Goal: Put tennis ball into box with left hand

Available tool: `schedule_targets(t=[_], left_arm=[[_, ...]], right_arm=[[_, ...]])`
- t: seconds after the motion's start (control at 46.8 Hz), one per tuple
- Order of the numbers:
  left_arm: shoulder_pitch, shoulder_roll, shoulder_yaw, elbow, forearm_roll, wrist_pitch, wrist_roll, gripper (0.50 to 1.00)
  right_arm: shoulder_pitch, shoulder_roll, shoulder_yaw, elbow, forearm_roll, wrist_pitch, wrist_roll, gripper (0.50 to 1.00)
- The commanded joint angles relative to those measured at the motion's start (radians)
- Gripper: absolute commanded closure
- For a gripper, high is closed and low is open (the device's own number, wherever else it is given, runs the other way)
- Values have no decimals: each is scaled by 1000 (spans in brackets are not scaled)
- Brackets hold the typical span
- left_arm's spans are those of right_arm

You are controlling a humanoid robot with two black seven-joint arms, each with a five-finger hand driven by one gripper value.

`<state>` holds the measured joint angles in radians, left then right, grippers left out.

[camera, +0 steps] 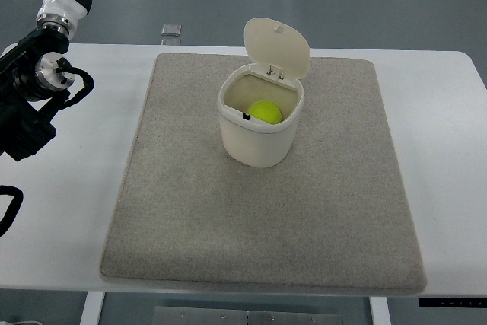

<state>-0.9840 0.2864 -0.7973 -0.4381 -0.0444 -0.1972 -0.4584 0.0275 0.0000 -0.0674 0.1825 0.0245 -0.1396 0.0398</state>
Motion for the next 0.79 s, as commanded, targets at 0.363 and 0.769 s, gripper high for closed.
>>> schedule_targets(t=[0.363, 0.769], left_arm=[[56, -44, 13, 154, -91, -133, 0, 662], [67, -113, 139, 168, -66, -146, 0, 660]], right_arm=[[0, 0, 0, 0, 0, 0, 0, 599], [0, 0, 0, 0, 0, 0, 0, 599]])
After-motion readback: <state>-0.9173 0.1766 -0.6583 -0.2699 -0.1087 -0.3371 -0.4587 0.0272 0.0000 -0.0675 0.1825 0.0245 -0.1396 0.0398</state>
